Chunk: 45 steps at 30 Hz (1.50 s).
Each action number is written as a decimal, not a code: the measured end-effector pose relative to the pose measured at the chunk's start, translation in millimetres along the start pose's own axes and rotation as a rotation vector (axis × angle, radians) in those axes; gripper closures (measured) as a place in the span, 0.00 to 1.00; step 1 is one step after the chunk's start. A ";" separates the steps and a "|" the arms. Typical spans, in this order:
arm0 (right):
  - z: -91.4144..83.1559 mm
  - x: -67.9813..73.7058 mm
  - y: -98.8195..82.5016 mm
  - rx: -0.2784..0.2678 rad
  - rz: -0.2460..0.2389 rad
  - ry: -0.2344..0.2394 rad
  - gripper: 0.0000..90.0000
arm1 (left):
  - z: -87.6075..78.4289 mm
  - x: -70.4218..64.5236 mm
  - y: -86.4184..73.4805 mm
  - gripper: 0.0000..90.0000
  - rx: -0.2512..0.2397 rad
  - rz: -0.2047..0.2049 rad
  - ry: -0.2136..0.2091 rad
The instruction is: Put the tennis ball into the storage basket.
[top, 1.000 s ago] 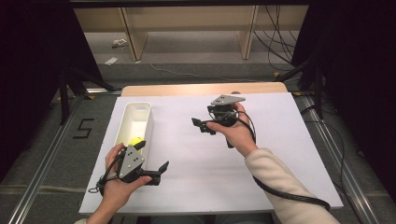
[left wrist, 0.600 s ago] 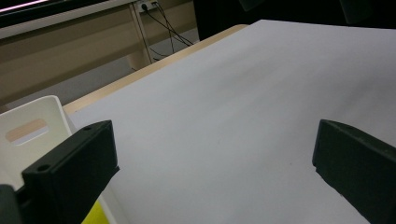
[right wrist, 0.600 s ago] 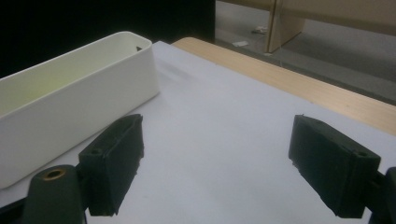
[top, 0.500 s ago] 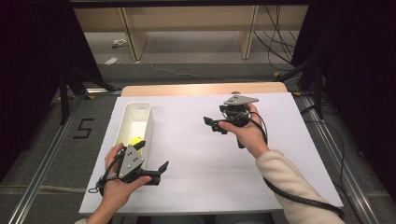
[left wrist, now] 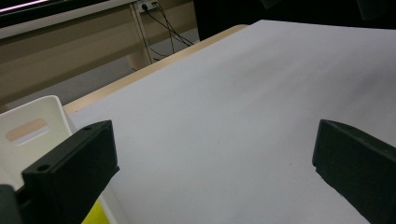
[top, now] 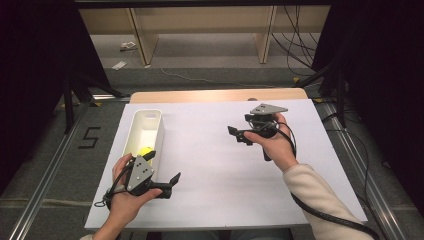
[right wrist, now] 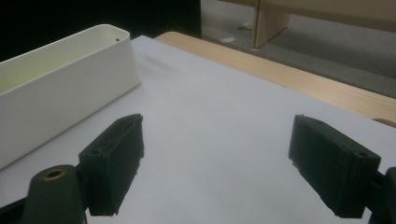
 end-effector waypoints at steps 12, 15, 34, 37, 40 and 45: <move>-14.3 -9.4 -14.0 0.000 0.014 -0.022 0.21 | -0.6 0.6 0.0 0.00 0.000 -0.002 0.002; -17.6 -11.7 -19.2 0.007 0.012 -0.025 0.21 | -0.5 0.6 -0.1 0.00 0.000 -0.002 0.002; -34.5 -24.0 -48.8 0.024 0.046 -0.044 0.21 | -0.4 0.8 -0.2 0.00 0.000 -0.004 0.004; -35.7 -24.8 -54.7 0.027 0.052 -0.045 0.21 | -0.4 0.8 -0.2 0.00 0.001 -0.004 0.004; -36.5 -25.1 -60.4 0.030 0.054 -0.045 0.21 | -0.6 0.8 -0.1 0.00 -0.001 -0.006 0.002; -38.0 -25.4 -66.4 0.034 0.063 -0.043 0.21 | -0.9 0.7 0.0 0.00 -0.002 -0.005 0.001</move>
Point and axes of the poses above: each handheld gripper's, and its own axes: z roughly forward along the jaws, y roughly out of its top, x roughly to its left, the point moved 3 cm from there along z, roughly forward along the jaws, and after that the axes turned 10 degrees about x, right-handed, at the moved point
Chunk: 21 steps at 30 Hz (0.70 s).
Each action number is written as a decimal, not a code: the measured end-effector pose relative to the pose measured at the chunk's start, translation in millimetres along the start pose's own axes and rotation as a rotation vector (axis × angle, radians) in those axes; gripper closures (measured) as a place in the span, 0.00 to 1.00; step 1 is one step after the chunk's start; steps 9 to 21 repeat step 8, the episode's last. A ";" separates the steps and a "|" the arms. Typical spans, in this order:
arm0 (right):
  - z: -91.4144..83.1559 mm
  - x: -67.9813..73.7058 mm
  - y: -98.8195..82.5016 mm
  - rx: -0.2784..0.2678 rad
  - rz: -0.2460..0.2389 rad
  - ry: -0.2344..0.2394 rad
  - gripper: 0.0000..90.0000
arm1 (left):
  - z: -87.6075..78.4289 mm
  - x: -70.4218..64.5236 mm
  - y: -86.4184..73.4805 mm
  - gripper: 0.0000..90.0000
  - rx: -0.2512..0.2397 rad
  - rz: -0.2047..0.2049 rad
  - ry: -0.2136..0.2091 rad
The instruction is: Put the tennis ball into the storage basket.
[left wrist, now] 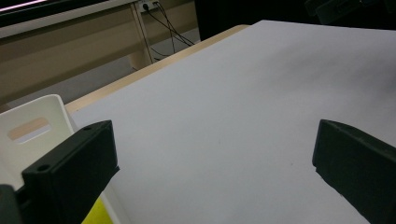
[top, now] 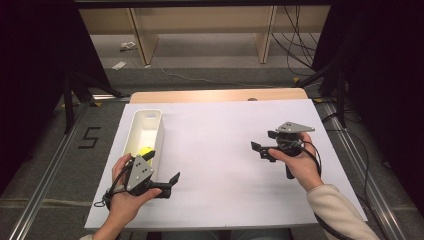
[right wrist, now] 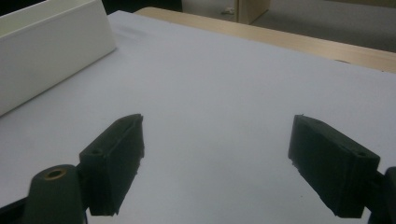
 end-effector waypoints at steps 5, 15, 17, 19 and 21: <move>-0.1 0.7 -3.8 0.000 -0.006 0.000 0.21 | 0.3 0.0 0.0 0.00 0.000 0.000 -0.001; -0.4 1.1 -4.0 -0.001 -0.004 0.003 0.21 | 1.0 -0.1 0.3 0.00 0.000 -0.001 -0.003; -0.4 1.1 -4.0 -0.001 -0.004 0.003 0.21 | 1.0 -0.1 0.3 0.00 0.000 -0.001 -0.003; -0.4 1.1 -4.0 -0.001 -0.004 0.003 0.21 | 1.0 -0.1 0.3 0.00 0.000 -0.001 -0.003; -0.4 1.1 -4.0 -0.001 -0.004 0.003 0.21 | 1.0 -0.1 0.3 0.00 0.000 -0.001 -0.003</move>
Point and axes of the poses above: each handheld gripper's, and its own axes: z roughly forward along the jaws, y roughly out of its top, x roughly to its left, the point moved 3 cm from there along z, roughly forward along the jaws, and after that the axes turned 10 degrees about x, right-handed, at the moved point
